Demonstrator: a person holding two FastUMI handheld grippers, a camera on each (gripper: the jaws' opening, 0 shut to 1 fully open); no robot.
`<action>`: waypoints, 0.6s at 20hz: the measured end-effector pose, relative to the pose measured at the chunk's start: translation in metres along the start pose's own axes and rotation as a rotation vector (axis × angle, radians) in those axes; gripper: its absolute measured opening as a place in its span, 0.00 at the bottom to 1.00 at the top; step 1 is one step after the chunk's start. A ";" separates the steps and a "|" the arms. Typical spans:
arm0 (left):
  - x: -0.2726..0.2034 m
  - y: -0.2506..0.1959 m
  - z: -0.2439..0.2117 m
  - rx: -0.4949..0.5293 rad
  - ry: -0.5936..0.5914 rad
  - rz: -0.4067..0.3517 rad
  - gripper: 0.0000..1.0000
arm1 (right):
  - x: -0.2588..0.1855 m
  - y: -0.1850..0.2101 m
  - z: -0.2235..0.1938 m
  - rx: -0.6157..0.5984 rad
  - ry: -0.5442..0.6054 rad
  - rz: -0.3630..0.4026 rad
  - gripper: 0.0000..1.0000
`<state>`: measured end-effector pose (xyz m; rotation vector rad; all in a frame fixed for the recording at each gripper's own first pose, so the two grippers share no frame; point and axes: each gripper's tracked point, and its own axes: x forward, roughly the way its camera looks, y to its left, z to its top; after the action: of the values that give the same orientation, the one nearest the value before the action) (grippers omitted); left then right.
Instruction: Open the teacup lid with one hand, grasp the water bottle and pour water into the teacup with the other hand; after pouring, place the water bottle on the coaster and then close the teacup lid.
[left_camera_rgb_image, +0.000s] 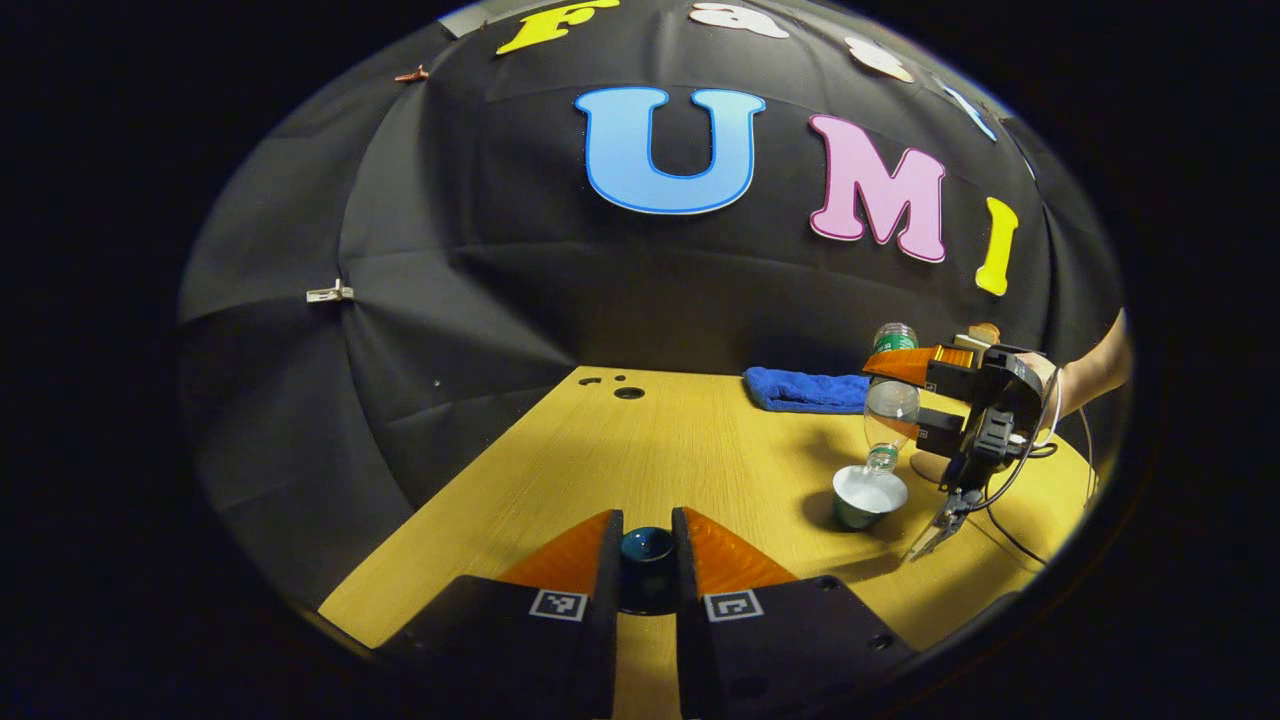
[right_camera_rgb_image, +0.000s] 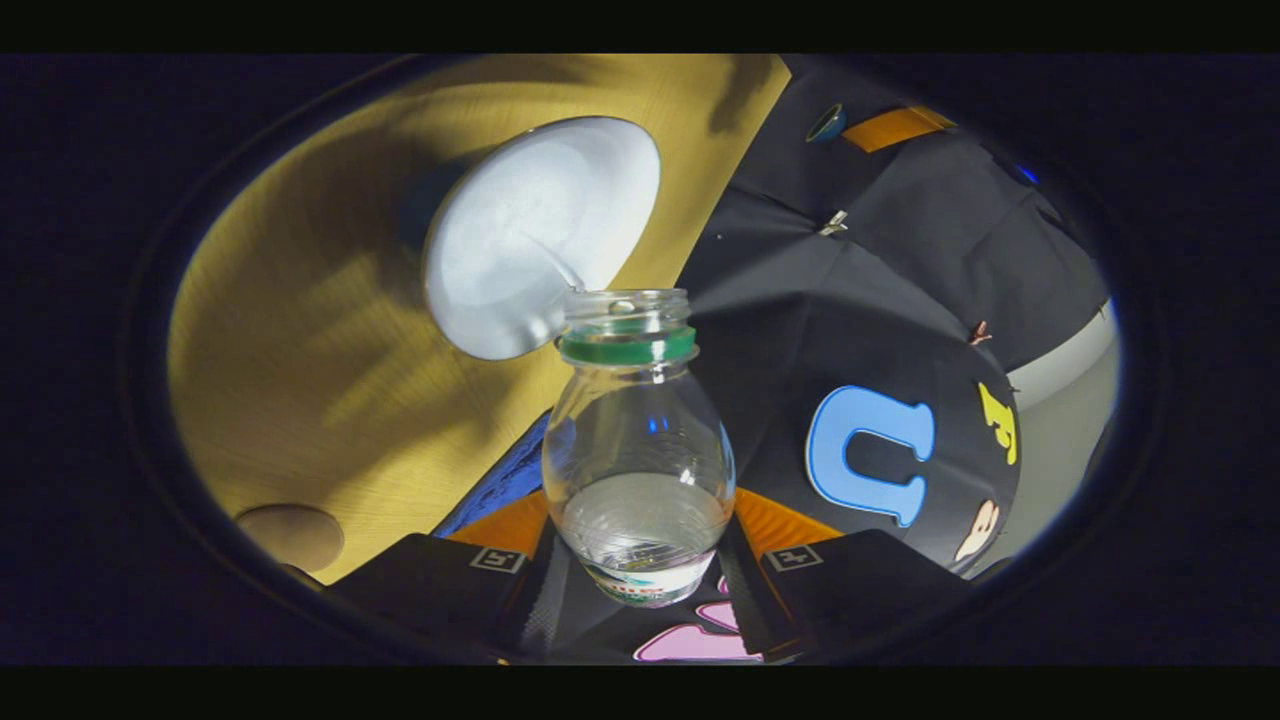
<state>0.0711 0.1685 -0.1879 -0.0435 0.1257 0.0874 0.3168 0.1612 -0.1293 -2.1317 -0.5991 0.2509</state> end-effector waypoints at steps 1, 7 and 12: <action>0.000 0.000 0.000 0.005 -0.001 0.000 0.28 | -0.001 0.000 -0.001 0.000 0.001 0.003 0.71; -0.008 -0.003 -0.008 -0.003 0.009 0.005 0.28 | -0.002 0.003 -0.002 0.001 0.012 0.017 0.71; -0.011 -0.005 -0.010 -0.012 0.003 0.019 0.28 | -0.009 0.007 0.005 0.066 0.032 0.030 0.71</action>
<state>0.0596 0.1618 -0.1960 -0.0548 0.1290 0.1071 0.3090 0.1568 -0.1383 -2.0788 -0.5338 0.2499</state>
